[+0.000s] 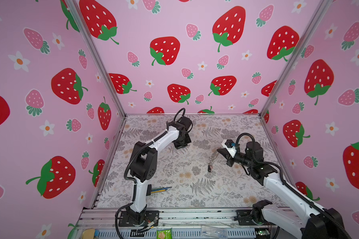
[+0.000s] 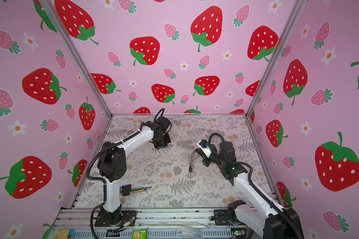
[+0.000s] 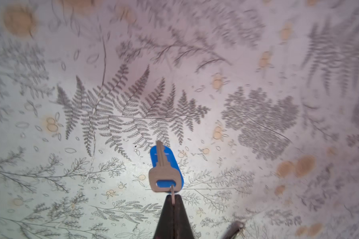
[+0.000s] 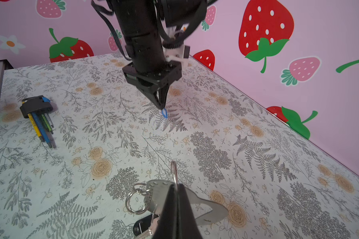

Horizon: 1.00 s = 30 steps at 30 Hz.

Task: Put the keys on the keyring
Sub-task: 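Carry the blue-tag key toward the plate held by the right gripper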

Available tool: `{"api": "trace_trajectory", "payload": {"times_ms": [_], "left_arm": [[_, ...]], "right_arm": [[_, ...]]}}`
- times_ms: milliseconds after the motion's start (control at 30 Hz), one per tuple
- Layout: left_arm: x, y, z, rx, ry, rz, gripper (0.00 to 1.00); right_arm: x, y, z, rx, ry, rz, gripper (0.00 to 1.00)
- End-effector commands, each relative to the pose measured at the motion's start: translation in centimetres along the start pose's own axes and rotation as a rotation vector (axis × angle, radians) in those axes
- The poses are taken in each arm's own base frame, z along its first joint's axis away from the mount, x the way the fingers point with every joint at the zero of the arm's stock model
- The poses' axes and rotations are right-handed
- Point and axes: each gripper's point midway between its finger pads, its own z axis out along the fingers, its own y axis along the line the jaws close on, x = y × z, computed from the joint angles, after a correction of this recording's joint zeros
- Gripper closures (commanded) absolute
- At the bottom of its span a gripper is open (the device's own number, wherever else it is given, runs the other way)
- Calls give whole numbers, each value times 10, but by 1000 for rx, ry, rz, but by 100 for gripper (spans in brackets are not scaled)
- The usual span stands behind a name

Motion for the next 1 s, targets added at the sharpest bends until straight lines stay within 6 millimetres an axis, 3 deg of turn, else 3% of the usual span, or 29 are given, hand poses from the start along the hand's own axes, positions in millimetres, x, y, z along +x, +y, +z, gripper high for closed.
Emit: {"api": "trace_trajectory", "payload": {"times_ms": [0, 167, 367, 800, 967], "left_arm": [[-5, -11, -26, 77, -98, 313, 100], [6, -41, -63, 324, -252, 615, 100], [19, -52, -100, 431, -412, 915, 100], [91, -67, -151, 771, -525, 1394, 100], [105, -71, -161, 835, -550, 1483, 100]], "right_arm": [[-9, -5, 1, 4, 6, -29, 100], [-7, -10, 7, -1, 64, -32, 100], [-16, -13, 15, 30, 99, -77, 100], [-34, -7, 33, 45, 108, -140, 100], [-36, -10, 33, 77, 94, -186, 100]]}}
